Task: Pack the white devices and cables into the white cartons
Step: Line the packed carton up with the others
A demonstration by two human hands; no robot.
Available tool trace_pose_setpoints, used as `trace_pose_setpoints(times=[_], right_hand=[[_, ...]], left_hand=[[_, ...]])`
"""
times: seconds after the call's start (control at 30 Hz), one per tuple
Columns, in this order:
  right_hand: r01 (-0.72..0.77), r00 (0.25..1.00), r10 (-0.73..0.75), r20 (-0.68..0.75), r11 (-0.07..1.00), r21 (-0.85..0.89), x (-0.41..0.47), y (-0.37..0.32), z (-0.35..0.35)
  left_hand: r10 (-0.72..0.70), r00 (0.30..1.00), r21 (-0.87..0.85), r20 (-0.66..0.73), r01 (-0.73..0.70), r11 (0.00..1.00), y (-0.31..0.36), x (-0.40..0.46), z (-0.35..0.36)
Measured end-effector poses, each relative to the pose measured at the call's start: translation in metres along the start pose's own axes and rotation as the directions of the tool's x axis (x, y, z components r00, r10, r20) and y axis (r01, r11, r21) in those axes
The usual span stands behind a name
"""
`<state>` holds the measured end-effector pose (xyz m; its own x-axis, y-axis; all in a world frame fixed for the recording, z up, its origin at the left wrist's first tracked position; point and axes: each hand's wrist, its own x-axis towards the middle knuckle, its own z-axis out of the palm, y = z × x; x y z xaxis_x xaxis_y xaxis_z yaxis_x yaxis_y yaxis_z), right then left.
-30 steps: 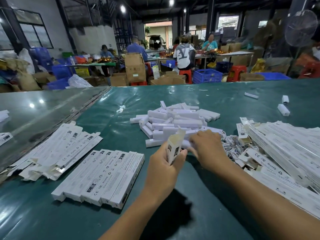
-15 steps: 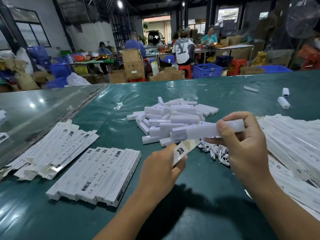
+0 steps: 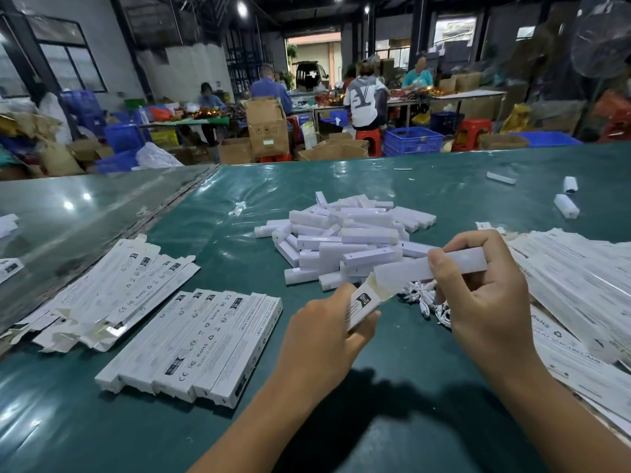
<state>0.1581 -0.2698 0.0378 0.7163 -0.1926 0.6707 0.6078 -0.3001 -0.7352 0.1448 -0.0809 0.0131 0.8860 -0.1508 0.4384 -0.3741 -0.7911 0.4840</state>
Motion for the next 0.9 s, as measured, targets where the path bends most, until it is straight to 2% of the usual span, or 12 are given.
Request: trace_pose_setpoints(times=[0.27,0.47,0.67,0.77,0.87,0.9], right_hand=[[-0.011,0.999,0.011,0.045,1.0,0.001,0.001,0.002,0.0],[0.01,1.0,-0.01,-0.006,0.999,-0.039,0.002,0.003,-0.008],[0.013,0.972,-0.009,0.236,1.0,-0.017,0.003,0.011,-0.005],[0.017,0.94,0.013,0.342,0.996,-0.085,0.005,0.013,0.003],[-0.163,0.841,0.181,0.509,0.983,-0.08,0.012,0.012,0.008],[-0.172,0.818,0.159,0.553,0.985,-0.028,0.01,0.011,0.009]], left_hand=[[-0.022,0.999,-0.029,0.032,0.023,0.999,0.003,-0.001,0.0],[-0.042,0.999,-0.073,0.012,0.043,0.996,0.002,0.002,-0.003],[0.15,0.988,0.104,0.032,-0.152,0.983,0.002,-0.002,-0.002],[0.127,0.992,0.041,-0.006,-0.126,0.991,0.001,-0.001,0.0],[0.12,0.991,-0.026,-0.055,-0.122,0.992,-0.004,0.0,-0.001],[0.114,0.991,-0.071,-0.072,-0.119,0.99,-0.004,0.0,-0.001]])
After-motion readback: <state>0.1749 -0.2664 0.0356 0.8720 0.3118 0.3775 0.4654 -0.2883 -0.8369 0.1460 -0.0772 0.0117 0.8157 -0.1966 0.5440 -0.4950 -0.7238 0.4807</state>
